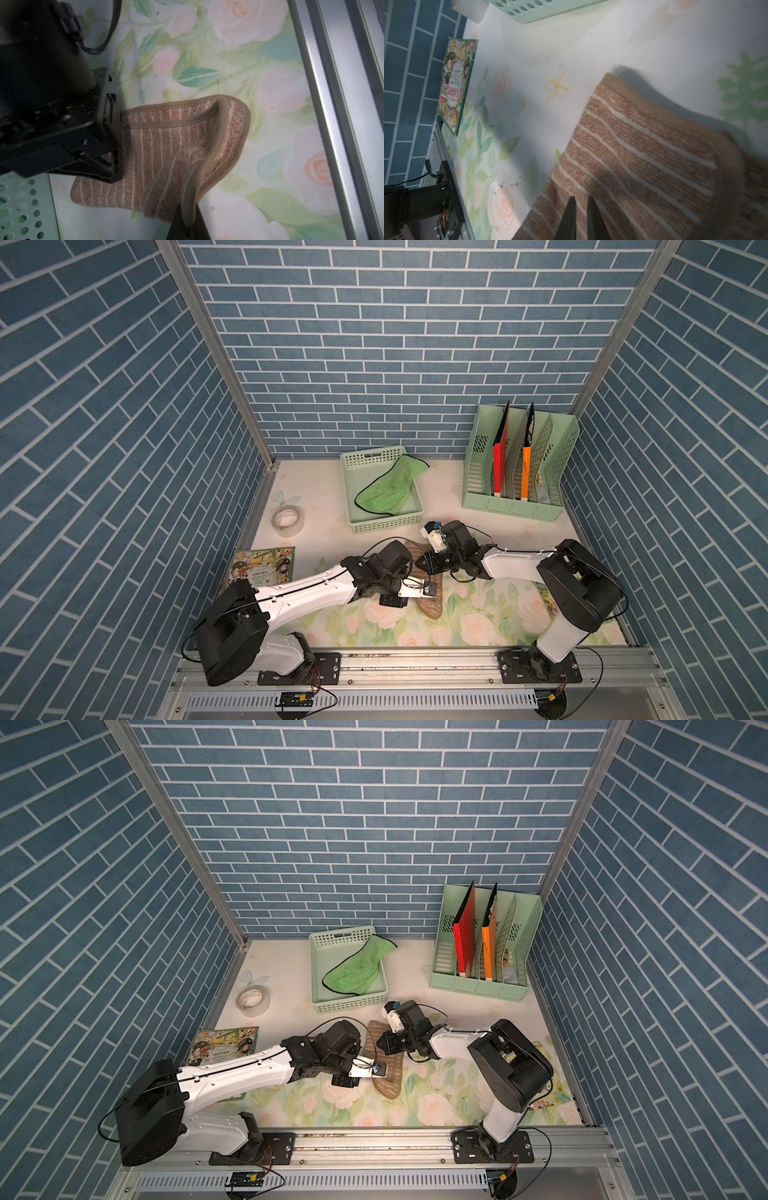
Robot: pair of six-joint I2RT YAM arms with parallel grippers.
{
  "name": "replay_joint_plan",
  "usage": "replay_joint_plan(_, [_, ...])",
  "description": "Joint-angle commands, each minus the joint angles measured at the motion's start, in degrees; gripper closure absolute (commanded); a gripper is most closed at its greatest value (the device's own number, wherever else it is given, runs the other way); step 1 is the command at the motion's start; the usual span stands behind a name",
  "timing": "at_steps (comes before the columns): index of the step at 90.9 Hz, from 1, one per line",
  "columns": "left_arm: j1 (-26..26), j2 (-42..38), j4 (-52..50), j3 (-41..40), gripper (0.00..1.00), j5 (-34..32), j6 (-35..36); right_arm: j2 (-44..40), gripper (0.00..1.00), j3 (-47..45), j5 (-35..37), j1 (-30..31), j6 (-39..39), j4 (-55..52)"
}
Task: Fold the square dishcloth
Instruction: Fold the cleaning item at the center of the board.
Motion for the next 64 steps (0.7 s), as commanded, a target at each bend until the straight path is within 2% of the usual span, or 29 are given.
replay_joint_plan(1, [3.44, 1.49, -4.69, 3.01, 0.92, 5.8, -0.4, -3.87, 0.86, -0.04, -1.4, 0.04, -2.1, -1.57])
replay_joint_plan(6, [4.53, 2.44, -5.85, 4.18, 0.92, 7.4, -0.31, -5.51, 0.85, -0.31, -0.88, 0.04, -2.82, -3.1])
replay_joint_plan(11, [5.66, 3.57, -7.41, 5.51, 0.92, 9.76, -0.17, -7.99, 0.79, -1.26, 0.13, 0.04, -3.72, -4.04])
replay_joint_plan(18, [7.55, 5.16, -9.62, 7.53, 0.92, 12.96, 0.02, -14.25, 0.64, -4.39, 2.41, 0.05, -5.45, -4.16])
replay_joint_plan(29, [11.48, 8.33, -13.06, 10.63, 0.92, 16.92, 0.97, -28.58, 0.39, -11.92, 7.97, 0.28, -7.61, -3.11])
replay_joint_plan(39, [14.33, 11.63, -16.1, 13.59, 0.92, 19.71, 1.89, -42.15, 0.2, -18.24, 14.98, 3.94, -11.03, -3.48])
replay_joint_plan(44, [15.23, 12.78, -17.28, 14.61, 0.92, 20.94, 2.44, -48.17, 0.18, -20.54, 18.02, 7.19, -12.8, -3.4])
replay_joint_plan(53, [16.25, 14.3, -18.63, 16.2, 0.93, 22.06, 2.8, -54.46, 0.18, -22.66, 26.89, 17.27, -18.42, -4.42])
replay_joint_plan(58, [16.65, 15.51, -19.99, 17.68, 0.93, 22.07, 3.06, -54.47, 0.18, -22.76, 31.81, 21.98, -20.89, -4.9])
replay_joint_plan(64, [16.94, 16.64, -21.91, 19.55, 0.94, 21.9, 3.37, -50.56, 0.18, -21.33, 38.55, 26.72, -23.64, -5.95])
